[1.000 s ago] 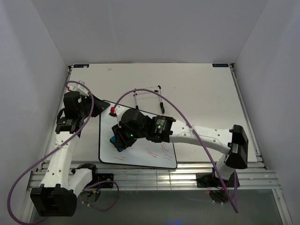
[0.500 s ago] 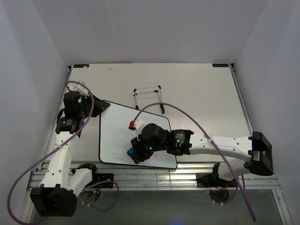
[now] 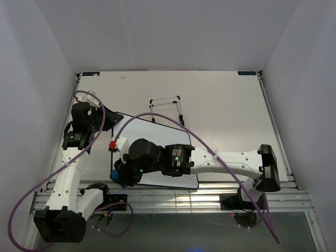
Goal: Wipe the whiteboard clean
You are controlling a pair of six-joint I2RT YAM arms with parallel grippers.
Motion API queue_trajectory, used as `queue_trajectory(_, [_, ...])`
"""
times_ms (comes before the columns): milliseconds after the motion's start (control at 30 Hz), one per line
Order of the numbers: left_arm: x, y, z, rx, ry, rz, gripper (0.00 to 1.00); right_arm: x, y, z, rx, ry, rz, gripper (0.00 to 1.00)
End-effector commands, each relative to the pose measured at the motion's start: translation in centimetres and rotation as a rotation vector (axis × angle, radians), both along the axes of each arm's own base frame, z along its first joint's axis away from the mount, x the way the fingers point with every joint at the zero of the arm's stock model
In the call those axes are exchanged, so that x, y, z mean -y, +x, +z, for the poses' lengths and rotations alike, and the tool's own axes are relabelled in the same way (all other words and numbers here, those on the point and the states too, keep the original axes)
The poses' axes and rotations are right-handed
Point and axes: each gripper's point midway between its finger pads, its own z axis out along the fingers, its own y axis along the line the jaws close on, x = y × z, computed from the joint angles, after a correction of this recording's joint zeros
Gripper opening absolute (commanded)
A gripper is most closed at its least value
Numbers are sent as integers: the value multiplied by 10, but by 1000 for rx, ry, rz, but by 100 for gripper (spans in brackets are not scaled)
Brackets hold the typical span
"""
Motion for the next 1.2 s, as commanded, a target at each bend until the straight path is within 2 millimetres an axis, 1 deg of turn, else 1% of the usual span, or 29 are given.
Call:
queue_trajectory(0, [-41, 0, -26, -33, 263, 84, 0, 0, 13, -5, 67, -13, -43, 11])
queue_trajectory(33, [-41, 0, -27, -35, 264, 85, 0, 6, 17, -9, 66, -22, -63, 11])
queue_trajectory(67, [-41, 0, -26, -33, 263, 84, 0, 17, 23, -32, 57, -72, -86, 11])
queue_trajectory(133, [-40, 0, -28, -38, 261, 81, 0, 33, 32, -54, 62, -123, -139, 11])
queue_trajectory(167, [-39, 0, -28, -36, 260, 78, 0, 52, 36, -76, 44, -174, -168, 11])
queue_trajectory(200, [-40, 0, -27, -36, 260, 79, 0, 61, 40, -87, 40, -193, -192, 11])
queue_trajectory(233, [-40, 1, -27, -36, 260, 79, 0, 73, 44, -90, 43, -196, -225, 11])
queue_trajectory(267, [-39, 1, -26, -33, 258, 79, 0, 83, 48, -101, 36, -217, -249, 11])
queue_trajectory(300, [-39, 1, -26, -33, 257, 78, 0, 102, 48, -128, 25, -279, -272, 11])
queue_trajectory(333, [-39, 1, -26, -33, 257, 78, 0, 111, 50, -131, 27, -277, -297, 11])
queue_trajectory(367, [-39, 1, -26, -33, 257, 78, 0, 118, 50, -137, 22, -290, -307, 11])
queue_trajectory(400, [-39, 1, -25, -30, 257, 78, 0, 130, 49, -152, 11, -323, -321, 11])
queue_trajectory(467, [-39, 1, -27, -36, 256, 78, 0, 135, 50, -153, 11, -321, -338, 11])
queue_trajectory(533, [-39, 0, -28, -37, 253, 77, 0, 128, 49, -145, 8, -300, -328, 11])
queue_trajectory(600, [-38, 0, -28, -36, 252, 74, 0, 111, 48, -129, 10, -244, -296, 11])
queue_trajectory(633, [-38, 0, -27, -36, 252, 74, 0, 93, 46, -112, 11, -198, -258, 11])
queue_trajectory(700, [-38, 0, -26, -33, 253, 74, 0, 72, 45, -88, 15, -144, -219, 11])
queue_trajectory(733, [-38, 0, -26, -35, 254, 75, 0, 49, 41, -64, 11, -88, -170, 11])
queue_trajectory(800, [-39, -1, -26, -36, 256, 75, 0, 27, 38, -40, 6, -33, -128, 11])
queue_trajectory(833, [-39, -1, -27, -37, 256, 75, 0, 15, 34, -39, -7, -30, -97, 11])
queue_trajectory(867, [-39, -1, -28, -40, 257, 76, 0, 0, 30, -12, -11, 32, -64, 11])
queue_trajectory(933, [-39, -2, -28, -41, 257, 76, 0, -17, 28, 1, -18, 60, -36, 12])
queue_trajectory(967, [-39, -2, -28, -41, 258, 77, 0, -20, 29, 0, -15, 56, -36, 11])
queue_trajectory(1033, [-39, -2, -28, -42, 258, 77, 0, -20, 31, -10, -17, 31, -39, 11])
queue_trajectory(1067, [-40, -2, -28, -42, 261, 79, 0, -12, 32, -29, -25, -11, -49, 11])
queue_trajectory(1100, [-40, -2, -28, -42, 261, 79, 0, -5, 35, -34, -21, -22, -73, 12])
queue_trajectory(1167, [-40, -1, -28, -44, 261, 78, 0, 15, 45, -61, -35, -80, -120, 12])
